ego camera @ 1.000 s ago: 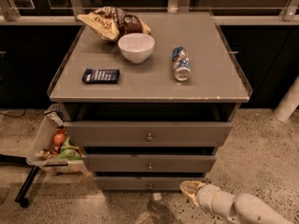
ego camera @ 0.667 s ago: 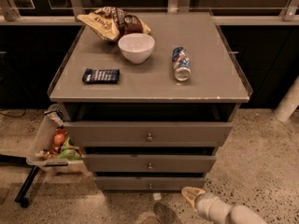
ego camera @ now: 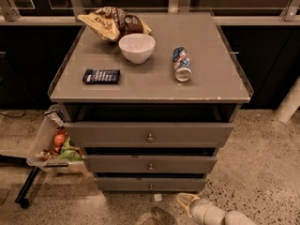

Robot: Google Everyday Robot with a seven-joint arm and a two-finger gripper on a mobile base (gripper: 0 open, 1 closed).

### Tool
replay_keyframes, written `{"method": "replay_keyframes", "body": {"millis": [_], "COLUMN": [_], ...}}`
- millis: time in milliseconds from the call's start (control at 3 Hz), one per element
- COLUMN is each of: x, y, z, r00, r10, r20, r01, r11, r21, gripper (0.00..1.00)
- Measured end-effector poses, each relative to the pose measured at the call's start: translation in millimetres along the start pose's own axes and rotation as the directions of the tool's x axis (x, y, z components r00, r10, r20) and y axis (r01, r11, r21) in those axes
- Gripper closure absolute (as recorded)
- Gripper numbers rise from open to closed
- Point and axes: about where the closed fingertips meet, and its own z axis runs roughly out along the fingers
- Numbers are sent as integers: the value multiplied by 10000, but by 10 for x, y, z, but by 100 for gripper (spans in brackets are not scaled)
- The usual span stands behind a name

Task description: Open bottom drawer

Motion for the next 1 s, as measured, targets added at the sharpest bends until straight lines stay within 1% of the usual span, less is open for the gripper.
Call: {"method": "replay_keyframes", "body": {"millis": [333, 667, 1000], "x": [172, 474, 473], "y": [-153, -287, -540], "z": [166, 486, 701], "r00": [9998, 9997, 9996], "r10": [176, 240, 63], "r20": [-24, -23, 281], "r01": [-176, -241, -16], "r11": [9998, 9956, 9864], "r21": [-107, -907, -1642], "gripper": [100, 100, 100]}}
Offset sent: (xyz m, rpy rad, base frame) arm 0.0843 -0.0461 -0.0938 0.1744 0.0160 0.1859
